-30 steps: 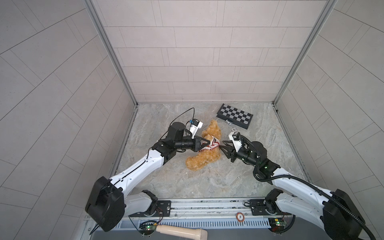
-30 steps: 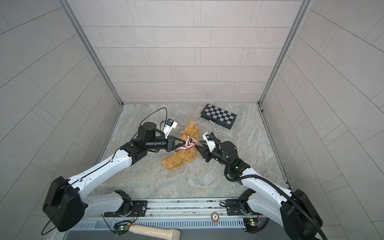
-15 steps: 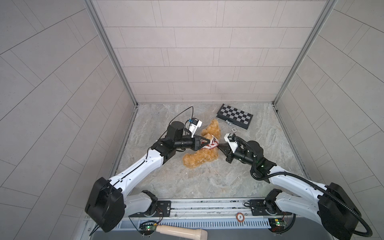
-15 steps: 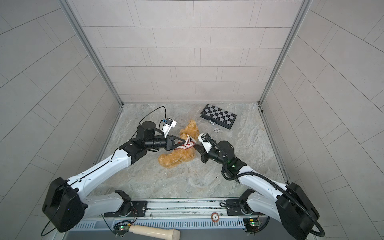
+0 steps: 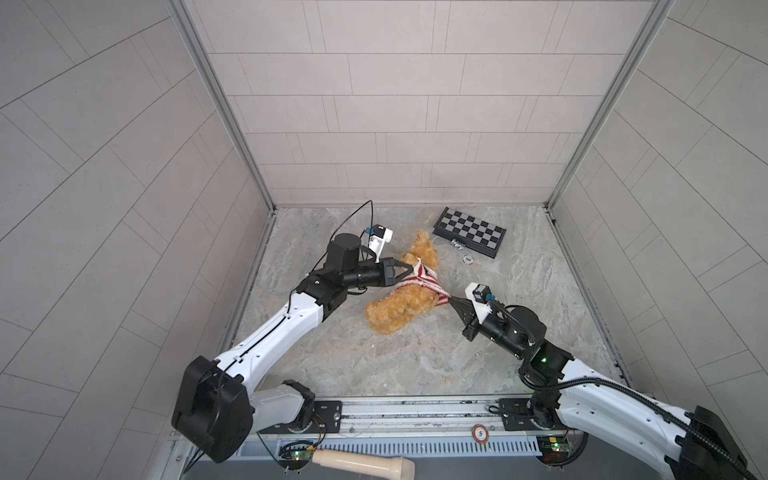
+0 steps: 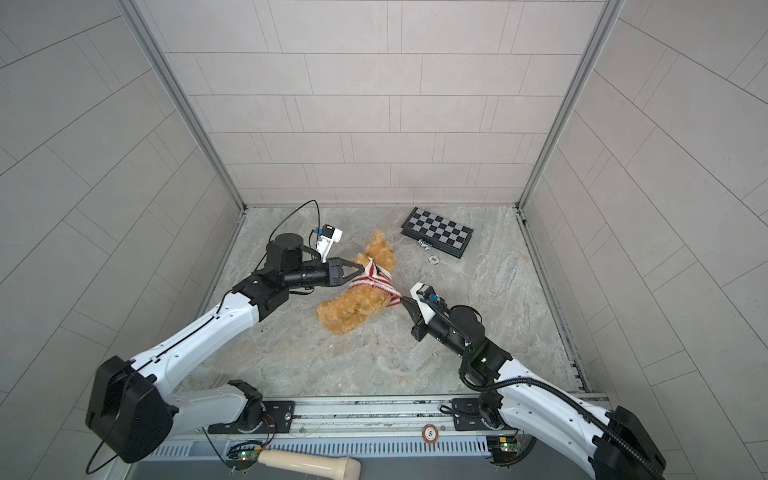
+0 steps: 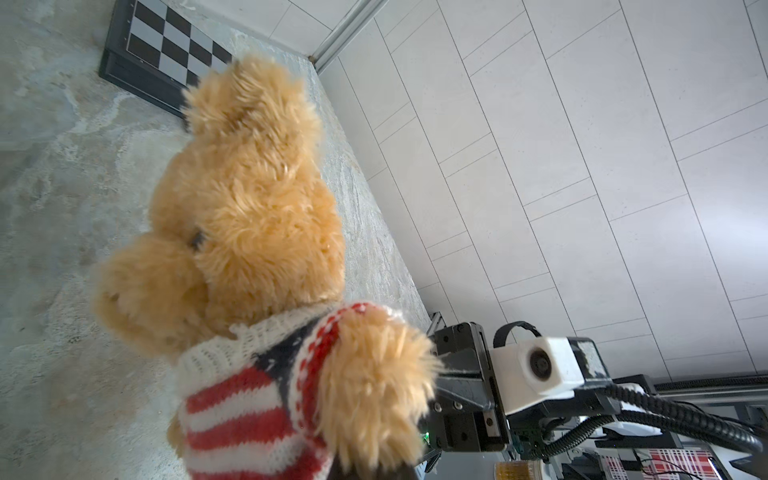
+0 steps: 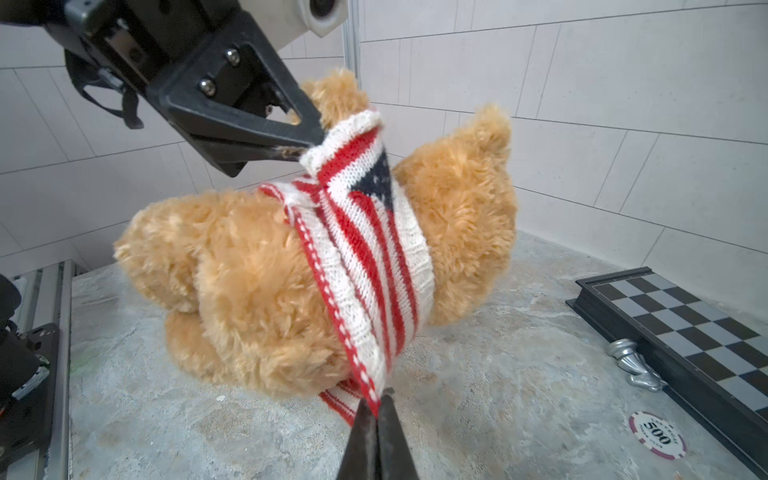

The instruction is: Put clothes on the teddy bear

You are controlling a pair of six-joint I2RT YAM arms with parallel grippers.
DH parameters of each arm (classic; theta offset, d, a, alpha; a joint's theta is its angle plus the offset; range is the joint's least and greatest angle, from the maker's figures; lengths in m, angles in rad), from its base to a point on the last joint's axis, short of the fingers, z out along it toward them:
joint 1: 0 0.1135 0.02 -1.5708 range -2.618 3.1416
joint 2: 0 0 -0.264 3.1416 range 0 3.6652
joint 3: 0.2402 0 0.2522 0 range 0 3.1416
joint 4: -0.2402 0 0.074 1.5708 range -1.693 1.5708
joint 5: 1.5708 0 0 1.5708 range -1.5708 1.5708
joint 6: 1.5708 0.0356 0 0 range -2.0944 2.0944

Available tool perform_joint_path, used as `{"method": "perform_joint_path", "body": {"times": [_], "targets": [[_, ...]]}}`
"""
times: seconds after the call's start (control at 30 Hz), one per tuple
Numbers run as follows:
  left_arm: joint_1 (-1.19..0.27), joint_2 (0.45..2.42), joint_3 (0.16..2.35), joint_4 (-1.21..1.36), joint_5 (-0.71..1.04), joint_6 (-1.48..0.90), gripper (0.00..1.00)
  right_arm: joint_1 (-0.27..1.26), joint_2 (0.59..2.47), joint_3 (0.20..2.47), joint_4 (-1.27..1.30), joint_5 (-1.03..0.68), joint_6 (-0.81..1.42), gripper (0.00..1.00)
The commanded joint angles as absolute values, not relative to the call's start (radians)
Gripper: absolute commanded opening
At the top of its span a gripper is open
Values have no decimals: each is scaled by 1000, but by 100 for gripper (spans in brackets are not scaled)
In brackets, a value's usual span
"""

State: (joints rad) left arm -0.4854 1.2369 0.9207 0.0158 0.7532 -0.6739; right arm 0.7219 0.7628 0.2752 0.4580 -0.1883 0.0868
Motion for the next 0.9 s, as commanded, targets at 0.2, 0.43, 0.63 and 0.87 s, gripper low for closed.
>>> {"method": "perform_joint_path", "body": {"times": [0.2,0.43,0.63,0.87], "targets": [[-490,1239,934,28,690,-637,0,798,916,342,518,-307,30,13],[-555,1266,998,-226,589,-444,0,794,801,363,406,-147,18,43],[-600,1326,1017,-297,482,-467,0,733,958,456,439,-236,-55,45],[-660,1320,856,-66,383,-770,0,719,1231,456,708,-368,14,45]]}}
